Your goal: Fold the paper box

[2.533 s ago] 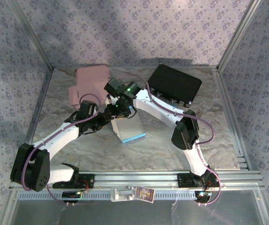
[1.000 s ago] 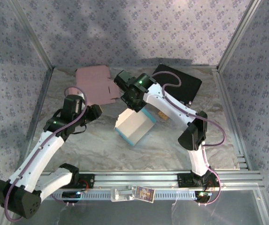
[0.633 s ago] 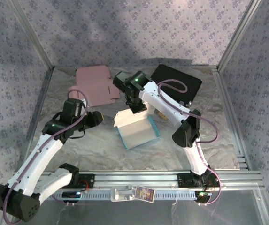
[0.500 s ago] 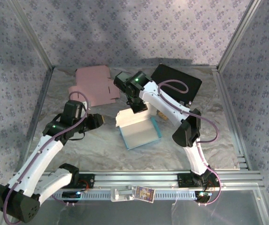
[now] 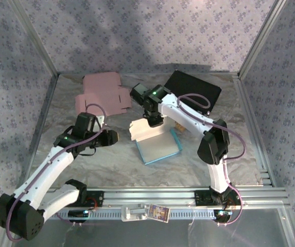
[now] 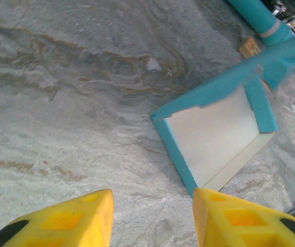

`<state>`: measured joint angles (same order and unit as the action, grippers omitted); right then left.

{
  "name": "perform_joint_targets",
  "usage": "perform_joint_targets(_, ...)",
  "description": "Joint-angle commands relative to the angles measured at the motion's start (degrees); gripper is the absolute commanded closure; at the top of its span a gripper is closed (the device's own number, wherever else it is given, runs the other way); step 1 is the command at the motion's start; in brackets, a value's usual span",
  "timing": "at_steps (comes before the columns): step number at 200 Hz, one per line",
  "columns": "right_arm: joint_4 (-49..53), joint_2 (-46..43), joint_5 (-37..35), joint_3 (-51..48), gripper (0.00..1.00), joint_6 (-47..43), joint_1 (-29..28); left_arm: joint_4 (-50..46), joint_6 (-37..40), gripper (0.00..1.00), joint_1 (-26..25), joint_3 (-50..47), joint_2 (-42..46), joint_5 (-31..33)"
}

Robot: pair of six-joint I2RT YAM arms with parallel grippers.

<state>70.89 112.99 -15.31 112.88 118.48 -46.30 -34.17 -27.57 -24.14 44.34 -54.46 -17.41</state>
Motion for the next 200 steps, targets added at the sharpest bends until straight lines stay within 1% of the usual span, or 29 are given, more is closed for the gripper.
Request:
perform_joint_targets(1, -1.33, -6.29, -8.51, 0.83, 0.5, -7.69, 0.79, 3.99, 5.51, 0.53, -2.05, 0.01, -0.28, -2.19)
perform_joint_targets(12, -2.0, -9.12, -12.08, 0.75, 0.45, -18.42, 1.5, 4.7, 7.32, 0.52, -3.33, 0.46, -1.25, -1.9)
perform_joint_targets(21, -4.94, -12.54, -14.0, -1.19, 0.4, -29.5, 2.53, 5.26, 8.47, 0.51, -4.2, 0.95, -2.48, -1.55)
perform_joint_targets(30, -9.81, -16.91, -13.7, -5.27, 0.38, -42.95, 4.25, 5.9, 9.52, 0.5, -5.19, 1.57, -3.9, -0.85)
perform_joint_targets(36, -14.65, -20.38, -11.66, -9.21, 0.34, -52.22, 5.82, 6.25, 9.93, 0.5, -5.69, 2.13, -4.95, -0.03)
perform_joint_targets(40, -18.38, -22.74, -8.5, -12.49, 0.33, -59.49, 7.19, 6.56, 10.13, 0.5, -5.89, 2.56, -5.74, 0.48)
perform_joint_targets(43, -22.71, -24.67, -4.83, -15.19, 0.32, -65.37, 8.71, 6.68, 10.2, 0.49, -5.9, 2.83, -6.32, 0.6)
perform_joint_targets(44, -22.71, -24.67, -4.83, -15.19, 0.32, -65.37, 8.71, 6.76, 10.28, 0.49, -5.91, 2.98, -6.52, 0.57)
perform_joint_targets(45, -25.27, -25.91, -2.71, -16.8, 0.32, -69.21, 9.73, 6.84, 10.26, 0.49, -5.91, 3.05, -6.7, 0.57)
perform_joint_targets(46, -25.27, -25.91, -2.71, -16.8, 0.32, -69.21, 9.73, 6.93, 10.26, 0.49, -5.92, 3.18, -6.89, 0.64)
perform_joint_targets(47, -27.52, -27.08, 0.98, -18.7, 0.32, -72.89, 10.84, 6.97, 10.35, 0.49, -5.87, 3.33, -7.06, 0.67)
perform_joint_targets(51, -30.86, -29.18, 7.59, -22.08, 0.33, -78.6, 13.01, 7.16, 10.57, 0.49, -5.91, 3.86, -7.81, 0.84)
perform_joint_targets(52, -30.86, -29.18, 7.59, -22.08, 0.33, -78.6, 13.01, 7.22, 10.59, 0.49, -5.96, 3.97, -8.01, 0.82)
perform_joint_targets(58, -33.33, -32.03, 15.95, -26.2, 0.34, -86.78, 16.37, 7.37, 10.96, 0.49, -6.07, 4.82, -9.14, 0.72)
perform_joint_targets(65, -33.89, -34.37, 24.99, -29.93, 0.34, -92.75, 21.12, 7.5, 11.57, 0.49, -6.38, 5.88, -10.36, 0.63)
perform_joint_targets(75, -30.77, -35.66, 35.78, -32.81, 0.36, -102.68, 27.65, 7.44, 12.82, 0.49, -7.29, 6.99, -11.92, 1.11)
perform_joint_targets(86, -25.67, -35.21, 42.24, -34.29, 0.38, -112.29, 32.62, 6.91, 14.44, 0.48, -8.39, 8.11, -13.32, 2.08)
perform_joint_targets(98, -21.11, -33.94, 43.05, -34.88, 0.39, -121.54, 34.92, 6.0, 15.43, 0.48, -9.32, 8.85, -14.57, 3.95)
perform_joint_targets(115, -22.54, -32.62, 43.01, -37.8, 0.39, -129.6, 35.62, 5.29, 15.1, 0.47, -9.45, 9.38, -15.79, 5.65)
perform_joint_targets(132, -26.39, -30.78, 47.83, -40.52, 0.38, -135.75, 35.39, 5.58, 15.35, 0.47, -9.51, 10.01, -16.6, 5.3)
perform_joint_targets(154, -29.44, -26.28, 45.62, -40.32, 0.39, -138.72, 35.47, 5.25, 16.0, 0.48, -9.46, 11.68, -19.14, 5.28)
perform_joint_targets(168, -29.6, -23.4, 44.34, -38.8, 0.39, -140.72, 35.43, 4.88, 16.14, 0.49, -9.44, 12.88, -20.86, 5.76)
perform_joint_targets(178, -29.94, -21.49, 45.54, -37.51, 0.4, -141.21, 35.53, 5.01, 15.78, 0.5, -9.5, 13.53, -21.8, 6.13)
perform_joint_targets(200, -28.64, -18.27, 48.52, -34.49, 0.44, -142.63, 34.5, 5.17, 15.01, 0.55, -9.51, 14.85, -23.52, 6.13)
